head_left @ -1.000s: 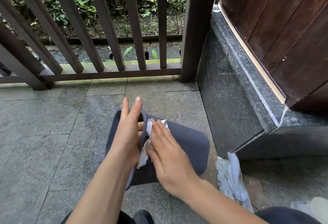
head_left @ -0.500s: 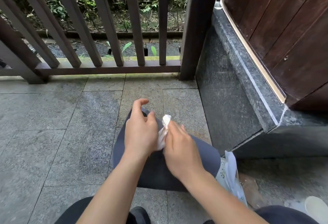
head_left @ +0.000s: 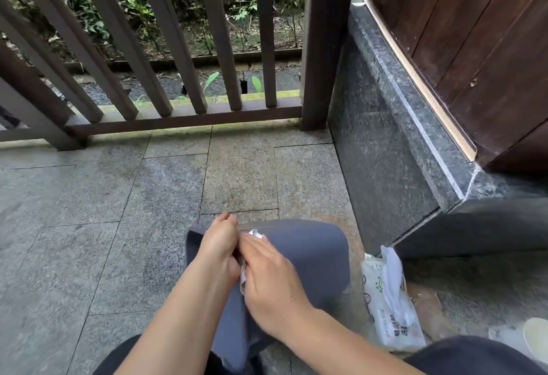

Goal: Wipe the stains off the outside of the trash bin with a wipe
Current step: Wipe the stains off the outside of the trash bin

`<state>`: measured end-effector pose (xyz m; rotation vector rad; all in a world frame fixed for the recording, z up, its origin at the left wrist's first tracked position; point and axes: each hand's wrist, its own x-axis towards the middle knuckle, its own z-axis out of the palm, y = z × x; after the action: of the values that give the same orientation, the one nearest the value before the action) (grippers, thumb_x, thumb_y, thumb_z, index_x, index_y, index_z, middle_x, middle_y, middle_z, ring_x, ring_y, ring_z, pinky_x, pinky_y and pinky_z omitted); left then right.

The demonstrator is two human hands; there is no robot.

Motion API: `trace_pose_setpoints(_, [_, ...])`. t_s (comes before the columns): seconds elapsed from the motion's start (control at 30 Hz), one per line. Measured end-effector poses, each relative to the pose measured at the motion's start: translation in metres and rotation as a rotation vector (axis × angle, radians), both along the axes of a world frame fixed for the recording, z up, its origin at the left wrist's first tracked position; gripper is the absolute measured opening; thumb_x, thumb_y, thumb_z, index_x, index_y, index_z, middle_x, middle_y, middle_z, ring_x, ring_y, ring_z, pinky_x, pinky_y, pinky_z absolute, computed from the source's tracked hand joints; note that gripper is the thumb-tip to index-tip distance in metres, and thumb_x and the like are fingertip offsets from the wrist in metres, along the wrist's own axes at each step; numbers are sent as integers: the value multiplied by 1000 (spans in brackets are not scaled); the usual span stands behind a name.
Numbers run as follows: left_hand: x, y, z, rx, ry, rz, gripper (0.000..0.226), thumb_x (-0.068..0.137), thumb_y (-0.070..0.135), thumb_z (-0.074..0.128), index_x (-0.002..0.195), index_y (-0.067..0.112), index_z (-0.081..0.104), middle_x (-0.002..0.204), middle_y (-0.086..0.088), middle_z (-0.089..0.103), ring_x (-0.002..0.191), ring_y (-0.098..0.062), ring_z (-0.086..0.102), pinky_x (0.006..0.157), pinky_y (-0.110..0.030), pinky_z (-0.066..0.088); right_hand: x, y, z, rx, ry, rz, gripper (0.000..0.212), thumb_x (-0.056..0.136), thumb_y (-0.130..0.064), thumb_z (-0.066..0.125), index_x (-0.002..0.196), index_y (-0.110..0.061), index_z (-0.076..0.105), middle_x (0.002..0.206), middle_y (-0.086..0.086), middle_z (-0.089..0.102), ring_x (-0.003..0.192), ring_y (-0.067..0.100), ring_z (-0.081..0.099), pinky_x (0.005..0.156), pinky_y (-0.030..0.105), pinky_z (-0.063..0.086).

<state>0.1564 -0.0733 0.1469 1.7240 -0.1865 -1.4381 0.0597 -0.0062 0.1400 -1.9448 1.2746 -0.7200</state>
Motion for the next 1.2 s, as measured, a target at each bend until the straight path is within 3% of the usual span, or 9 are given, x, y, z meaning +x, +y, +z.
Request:
trace_pose_setpoints(0.13, [5, 0, 4, 57, 53, 55, 41, 110, 5, 33, 148, 9, 47, 96, -22, 63, 70, -27, 64, 70, -35, 52, 3, 10, -3, -143, 136, 34, 58, 76, -10, 60, 134, -8, 56, 136, 5, 61, 133, 20, 50, 116, 38, 34])
trace_pose_setpoints(0.27, [-2, -3, 10, -85, -91, 84, 45, 106, -3, 35, 146, 10, 51, 128, -22, 63, 92, -26, 69, 70, -30, 53, 4, 9, 3, -238, 194, -28, 64, 72, -10, 67, 135, -2, 57, 140, 9, 59, 136, 20, 49, 113, 42, 38])
trace_pose_setpoints(0.4, [-6, -4, 25, -290, -411, -76, 38, 108, 17, 43, 143, 19, 56, 142, -5, 61, 125, -20, 60, 110, -38, 45, -5, 8, 15, -266, 131, -78, 60, 82, -16, 49, 142, -4, 49, 148, 6, 51, 143, 16, 39, 118, 37, 26])
trace_pose_setpoints(0.47, [-4, -4, 33, -384, -566, -157, 40, 107, 25, 45, 147, 24, 52, 147, 1, 57, 134, -16, 53, 116, -40, 38, -10, 1, 20, -237, 113, -89, 63, 84, -16, 35, 145, -7, 44, 149, 4, 50, 142, 14, 39, 119, 37, 22])
trace_pose_setpoints(0.63, [-2, 2, 39, -454, -848, -369, 54, 104, 23, 53, 156, 26, 39, 152, 2, 53, 140, -17, 47, 99, -23, 32, -25, -37, 18, 44, -19, -196, 50, 94, -30, 30, 140, -17, 46, 137, 6, 60, 126, 31, 52, 107, 43, 39])
trace_pose_setpoints(0.83, [1, 8, 43, -576, -806, -498, 52, 104, 24, 53, 155, 30, 41, 121, 26, 55, 126, -6, 53, 92, -22, 37, -40, -70, 17, 0, 58, -404, 40, 100, -15, 39, 133, -22, 62, 139, 8, 58, 131, 27, 50, 108, 31, 35])
trace_pose_setpoints(0.9, [1, 7, 45, -618, -753, -516, 49, 105, 19, 54, 153, 26, 45, 109, 23, 62, 105, -3, 60, 88, -18, 42, -27, -54, 31, -149, 88, -319, 47, 96, -22, 33, 133, -14, 61, 134, 7, 62, 128, 26, 53, 108, 32, 36])
trace_pose_setpoints(1.03, [7, 10, 52, -717, -622, -552, 42, 104, 17, 52, 141, 37, 56, 73, 20, 68, 70, 2, 58, 72, -24, 48, -23, -18, 45, -252, 110, -73, 53, 100, -24, 29, 149, -9, 39, 156, 4, 41, 148, 11, 27, 122, 38, 18])
trace_pose_setpoints(1.2, [12, 19, 69, -790, -553, -639, 49, 104, 5, 52, 143, 35, 54, 111, 27, 72, 100, 9, 61, 87, -8, 44, -62, -57, 51, -252, 303, -63, 65, 87, -14, 31, 152, -15, 36, 158, -1, 36, 148, 10, 28, 122, 49, 11])
